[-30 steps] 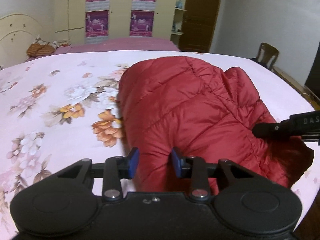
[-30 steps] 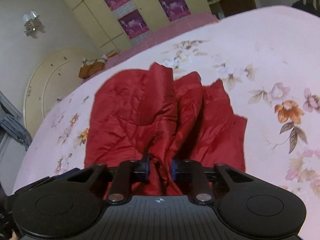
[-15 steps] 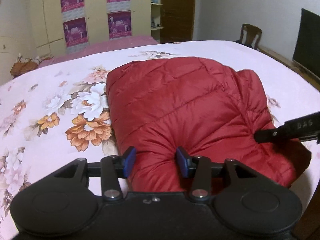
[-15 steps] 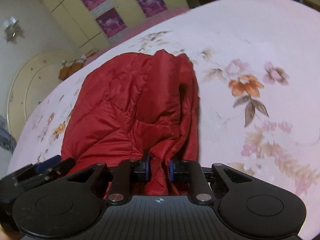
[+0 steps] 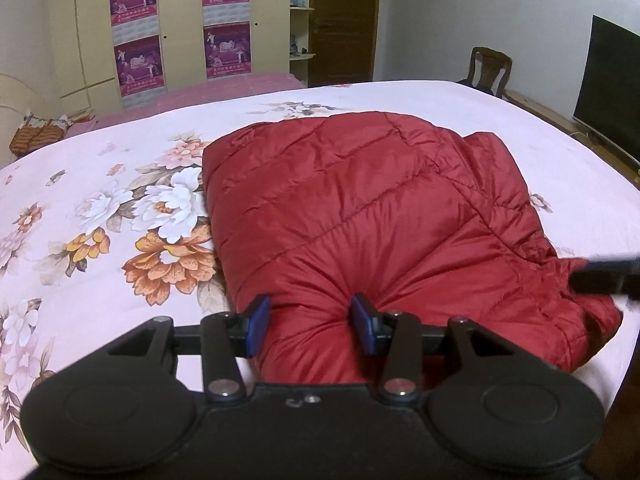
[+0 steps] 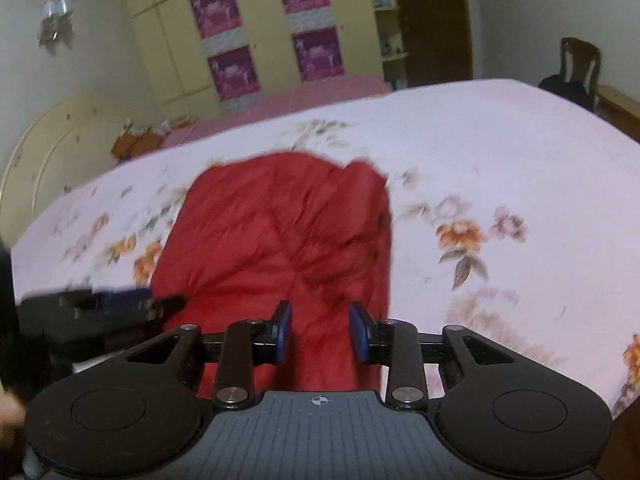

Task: Fold large clothes
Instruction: 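Press the folded jacket bundle flat with both open grippers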

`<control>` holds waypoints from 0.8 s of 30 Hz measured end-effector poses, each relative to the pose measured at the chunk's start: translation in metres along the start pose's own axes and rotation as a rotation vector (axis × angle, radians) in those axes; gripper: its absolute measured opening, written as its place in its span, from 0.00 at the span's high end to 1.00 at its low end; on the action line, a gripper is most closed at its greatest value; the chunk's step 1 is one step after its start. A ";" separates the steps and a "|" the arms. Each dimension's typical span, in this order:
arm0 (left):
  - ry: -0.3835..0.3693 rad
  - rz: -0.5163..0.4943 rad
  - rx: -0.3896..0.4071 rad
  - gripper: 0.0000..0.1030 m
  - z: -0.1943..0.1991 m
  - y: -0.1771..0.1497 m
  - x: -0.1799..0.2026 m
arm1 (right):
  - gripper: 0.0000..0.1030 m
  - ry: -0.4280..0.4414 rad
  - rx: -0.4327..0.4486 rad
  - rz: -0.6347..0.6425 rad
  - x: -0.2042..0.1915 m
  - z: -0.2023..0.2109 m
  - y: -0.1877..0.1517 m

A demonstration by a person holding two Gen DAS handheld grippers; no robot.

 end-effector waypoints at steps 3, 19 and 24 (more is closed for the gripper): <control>-0.003 -0.010 -0.003 0.58 -0.002 0.000 0.000 | 0.68 -0.051 -0.062 -0.017 0.009 -0.018 -0.019; -0.012 0.001 -0.076 0.50 -0.004 0.012 -0.003 | 0.68 0.008 -0.160 -0.153 0.040 -0.034 -0.026; -0.007 0.023 -0.069 0.49 0.004 0.029 -0.010 | 0.68 0.018 -0.060 -0.092 0.039 0.002 0.011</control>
Point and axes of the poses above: each gripper's, at about its wrist camera, not at the fingertips, and z roughly against the way its jaws point, x to its right, y to its top, the point moved 5 cm from there along -z, roughly the way its jaws point, and after that the axes turned 6 degrees about y, right-handed, at the moved point
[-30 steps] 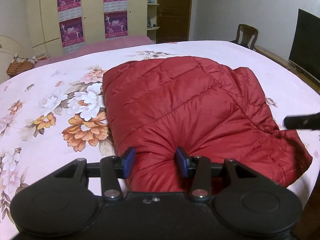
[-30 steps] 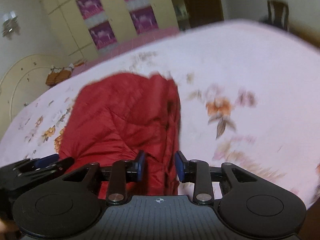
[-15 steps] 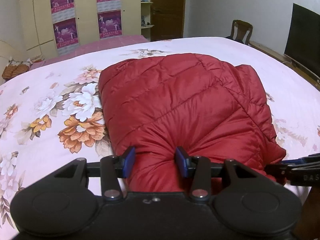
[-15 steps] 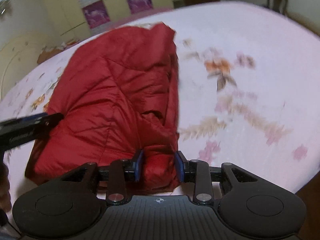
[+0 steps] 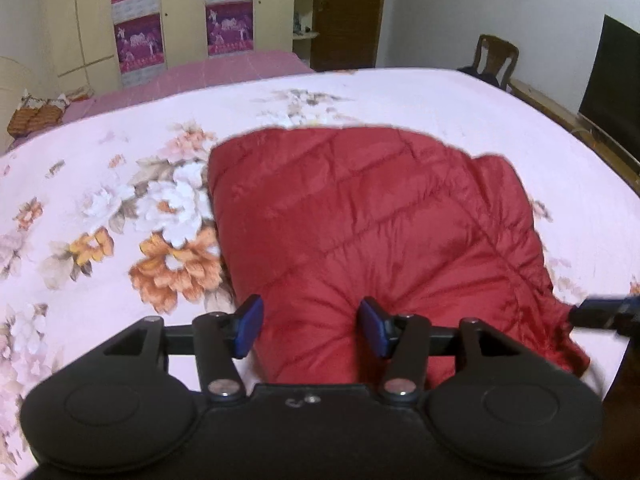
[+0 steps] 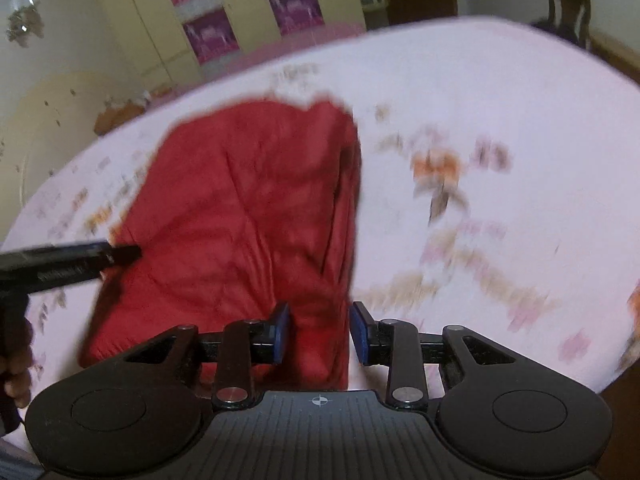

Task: Fold large clothes
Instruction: 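Press the folded jacket bundle flat with both open grippers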

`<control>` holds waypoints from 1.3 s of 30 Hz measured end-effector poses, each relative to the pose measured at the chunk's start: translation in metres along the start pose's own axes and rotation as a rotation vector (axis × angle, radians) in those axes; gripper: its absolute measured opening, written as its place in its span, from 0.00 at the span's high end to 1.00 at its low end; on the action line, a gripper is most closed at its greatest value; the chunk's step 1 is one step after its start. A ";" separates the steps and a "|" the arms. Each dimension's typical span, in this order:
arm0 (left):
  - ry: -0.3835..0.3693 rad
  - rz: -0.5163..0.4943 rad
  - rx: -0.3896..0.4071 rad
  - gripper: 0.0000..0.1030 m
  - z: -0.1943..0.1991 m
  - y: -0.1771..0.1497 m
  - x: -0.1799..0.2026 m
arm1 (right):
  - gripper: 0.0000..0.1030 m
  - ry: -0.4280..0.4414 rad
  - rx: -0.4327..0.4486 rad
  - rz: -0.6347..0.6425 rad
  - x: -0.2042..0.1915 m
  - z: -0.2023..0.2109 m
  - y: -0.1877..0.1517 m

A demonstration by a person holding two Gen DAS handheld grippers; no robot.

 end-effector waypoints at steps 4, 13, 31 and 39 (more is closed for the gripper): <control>0.012 0.011 0.038 0.45 0.008 0.017 -0.002 | 0.68 0.032 0.090 0.014 -0.004 0.009 0.038; 0.098 0.075 0.043 0.45 -0.026 0.054 -0.014 | 0.68 0.072 0.158 0.100 -0.026 -0.048 0.095; 0.182 0.110 -0.018 0.37 -0.109 0.050 -0.009 | 0.68 -0.046 0.055 0.142 0.011 -0.179 0.082; 0.199 0.109 -0.033 0.36 -0.118 0.048 -0.005 | 0.68 -0.011 0.073 0.135 0.020 -0.192 0.076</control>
Point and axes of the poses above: each gripper's, at about its wrist camera, not at the fingertips, and z roughly against the way its jaws point, x to its right, y to its top, the point moved 5 cm from there along -z, roughly the way its jaws point, and after that the axes turned 6 degrees about y, right-handed, at the moved point
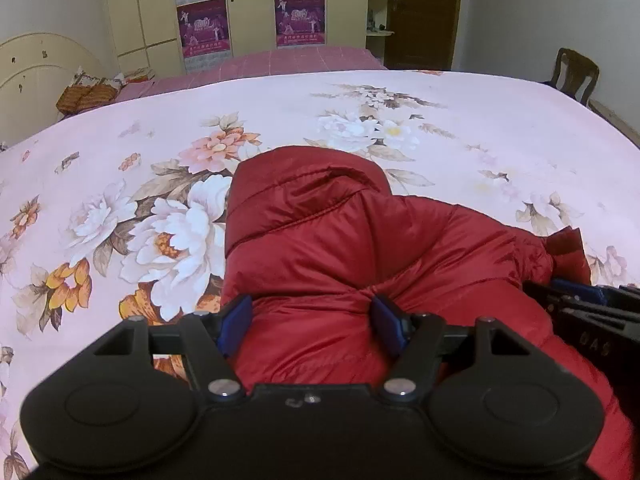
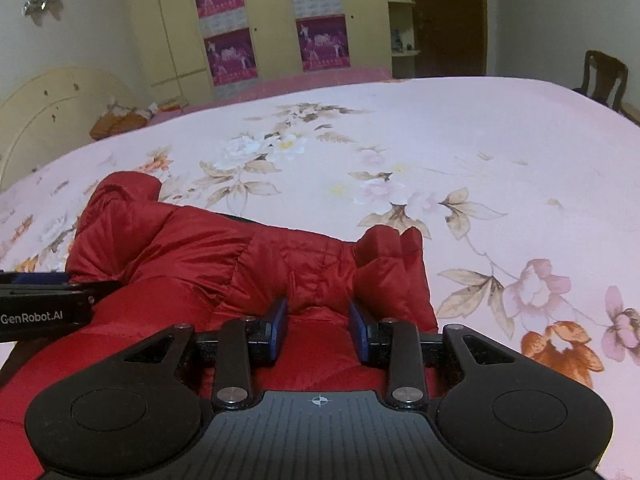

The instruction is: Fold large clothes

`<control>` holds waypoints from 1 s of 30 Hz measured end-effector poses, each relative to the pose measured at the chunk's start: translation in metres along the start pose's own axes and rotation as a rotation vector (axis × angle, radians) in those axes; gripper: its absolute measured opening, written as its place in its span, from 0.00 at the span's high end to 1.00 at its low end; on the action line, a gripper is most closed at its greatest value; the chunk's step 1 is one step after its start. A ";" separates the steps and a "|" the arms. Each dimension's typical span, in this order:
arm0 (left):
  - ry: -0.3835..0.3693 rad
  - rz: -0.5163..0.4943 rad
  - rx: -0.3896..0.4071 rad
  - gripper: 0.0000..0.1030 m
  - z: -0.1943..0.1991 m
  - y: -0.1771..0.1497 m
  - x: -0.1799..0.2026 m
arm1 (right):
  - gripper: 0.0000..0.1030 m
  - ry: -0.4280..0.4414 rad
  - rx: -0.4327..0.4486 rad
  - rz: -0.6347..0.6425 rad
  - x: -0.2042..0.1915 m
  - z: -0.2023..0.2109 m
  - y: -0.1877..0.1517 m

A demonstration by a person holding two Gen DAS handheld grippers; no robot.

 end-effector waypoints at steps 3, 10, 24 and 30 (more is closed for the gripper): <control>0.010 -0.011 -0.007 0.34 0.002 0.001 0.000 | 0.68 0.025 -0.021 -0.019 0.003 0.002 0.004; 0.009 -0.012 0.002 0.32 0.018 0.005 -0.007 | 0.68 0.037 -0.025 -0.062 0.002 0.024 0.019; -0.160 -0.083 0.066 0.32 0.094 -0.026 -0.009 | 0.68 0.021 0.032 0.016 -0.041 0.119 -0.001; -0.248 -0.149 0.036 0.32 0.116 -0.059 -0.009 | 0.68 0.008 -0.026 0.020 -0.059 0.145 -0.043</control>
Point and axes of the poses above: each gripper's, at about its wrist camera, not at the fingertips, and z roughly against the way its jaws point, x to its right, y to its top, the point moved 5 cm from there along -z, roughly the way its jaws point, and after that the axes turned 6 degrees about y, right-handed, at the moved point
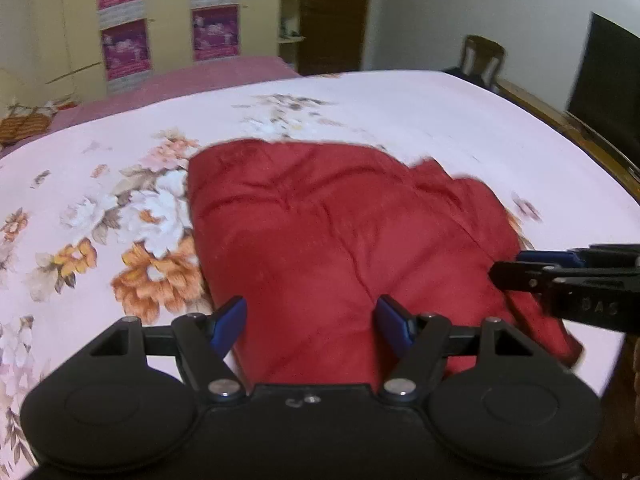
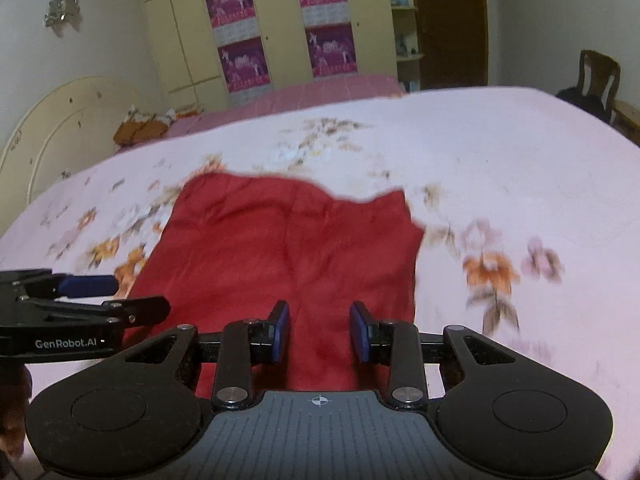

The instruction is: Fold large clothes

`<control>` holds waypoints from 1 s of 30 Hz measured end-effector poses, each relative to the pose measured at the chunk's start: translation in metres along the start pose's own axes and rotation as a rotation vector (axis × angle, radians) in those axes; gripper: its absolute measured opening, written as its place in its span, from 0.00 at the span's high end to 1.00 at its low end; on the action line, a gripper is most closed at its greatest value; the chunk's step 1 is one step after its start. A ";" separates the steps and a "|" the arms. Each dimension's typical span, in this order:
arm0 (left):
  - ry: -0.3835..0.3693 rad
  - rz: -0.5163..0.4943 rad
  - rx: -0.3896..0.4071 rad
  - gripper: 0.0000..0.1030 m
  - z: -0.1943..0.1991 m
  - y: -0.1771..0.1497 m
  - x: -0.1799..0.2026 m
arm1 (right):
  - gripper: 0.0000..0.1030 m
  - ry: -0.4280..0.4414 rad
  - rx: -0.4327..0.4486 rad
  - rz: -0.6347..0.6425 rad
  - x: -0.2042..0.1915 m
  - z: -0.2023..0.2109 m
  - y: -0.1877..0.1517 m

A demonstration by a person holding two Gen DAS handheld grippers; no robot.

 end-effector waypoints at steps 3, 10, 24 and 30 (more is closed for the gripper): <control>-0.027 -0.034 -0.016 0.32 0.005 -0.012 0.001 | 0.68 -0.020 -0.037 0.027 -0.006 0.007 -0.019; -0.054 -0.015 -0.069 0.22 -0.016 -0.028 -0.005 | 0.68 -0.101 -0.140 0.056 0.003 -0.011 -0.052; -0.097 0.160 -0.090 0.18 -0.013 -0.007 -0.035 | 0.51 -0.082 -0.095 -0.035 0.018 0.018 -0.025; -0.066 0.234 -0.107 0.15 -0.025 0.010 -0.049 | 0.14 -0.058 0.004 -0.046 0.031 0.020 0.011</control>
Point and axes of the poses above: each gripper's, at about its wrist camera, not at the fingertips, and z roughly against the way its jaws point, x to its right, y to its top, the point moved 5 cm from there along -z, roughly the way its jaws point, and after that the axes turned 6 degrees about y, right-handed, at the moved point
